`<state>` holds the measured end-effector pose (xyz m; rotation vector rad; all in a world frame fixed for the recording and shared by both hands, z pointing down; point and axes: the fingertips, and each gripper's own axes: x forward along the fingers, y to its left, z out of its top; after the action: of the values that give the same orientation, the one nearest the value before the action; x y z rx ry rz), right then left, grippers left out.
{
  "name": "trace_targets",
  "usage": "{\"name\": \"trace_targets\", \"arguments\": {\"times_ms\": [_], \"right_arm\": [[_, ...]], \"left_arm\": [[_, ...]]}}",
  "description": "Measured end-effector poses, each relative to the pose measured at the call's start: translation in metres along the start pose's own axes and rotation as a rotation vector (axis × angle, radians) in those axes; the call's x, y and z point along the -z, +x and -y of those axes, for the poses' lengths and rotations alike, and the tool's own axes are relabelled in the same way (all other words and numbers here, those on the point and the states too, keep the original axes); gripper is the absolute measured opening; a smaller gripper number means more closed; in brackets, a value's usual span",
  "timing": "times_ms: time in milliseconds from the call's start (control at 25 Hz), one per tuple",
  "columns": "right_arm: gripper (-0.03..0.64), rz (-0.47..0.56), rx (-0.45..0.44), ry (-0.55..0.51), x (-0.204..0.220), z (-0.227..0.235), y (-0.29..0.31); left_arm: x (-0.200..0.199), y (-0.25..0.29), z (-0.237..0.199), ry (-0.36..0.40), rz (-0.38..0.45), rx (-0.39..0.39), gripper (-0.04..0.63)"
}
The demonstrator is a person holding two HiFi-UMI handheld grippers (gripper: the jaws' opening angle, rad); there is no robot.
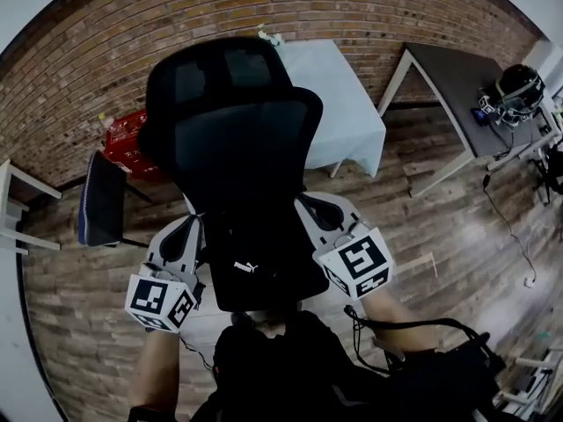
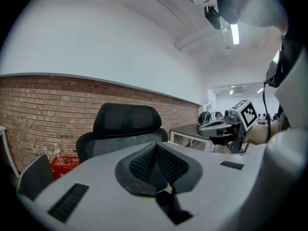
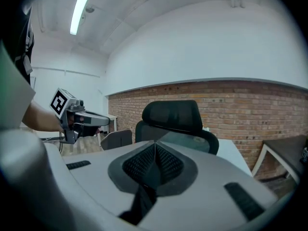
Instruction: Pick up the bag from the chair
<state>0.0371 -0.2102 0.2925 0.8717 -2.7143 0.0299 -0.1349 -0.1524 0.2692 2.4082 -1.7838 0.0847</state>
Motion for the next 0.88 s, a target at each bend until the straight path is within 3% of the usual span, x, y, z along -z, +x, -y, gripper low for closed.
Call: {"name": "trace_targets", "arguments": {"times_ms": [320,520,560,600,640,680,880], "right_arm": [[0.017,-0.1,-0.027,0.014,0.042,0.001,0.049],[0.047,-0.184,-0.028,0.048,0.082,-0.003,0.077],[0.099,-0.213,-0.026,0.06,0.095,-0.003,0.081],[0.118,-0.246,-0.024,0.075,0.108,-0.003,0.084],[0.118,-0.276,-0.022,0.087,0.122,-0.004,0.088],[0.118,-0.301,-0.022,0.092,0.134,-0.004,0.093],[0.165,-0.383,-0.046,0.108,0.186,-0.016,0.112]], "left_arm": [[0.041,0.034,-0.038,0.023,-0.074,0.111,0.014],[0.091,0.059,-0.06,0.098,-0.178,0.208,0.015],[0.103,0.064,-0.06,0.097,-0.207,0.241,0.025],[0.115,0.069,-0.057,0.09,-0.238,0.281,0.082],[0.127,0.073,-0.054,0.084,-0.266,0.317,0.15],[0.138,0.077,-0.052,0.086,-0.287,0.343,0.172],[0.197,0.086,-0.049,0.172,-0.398,0.438,0.172]]}}
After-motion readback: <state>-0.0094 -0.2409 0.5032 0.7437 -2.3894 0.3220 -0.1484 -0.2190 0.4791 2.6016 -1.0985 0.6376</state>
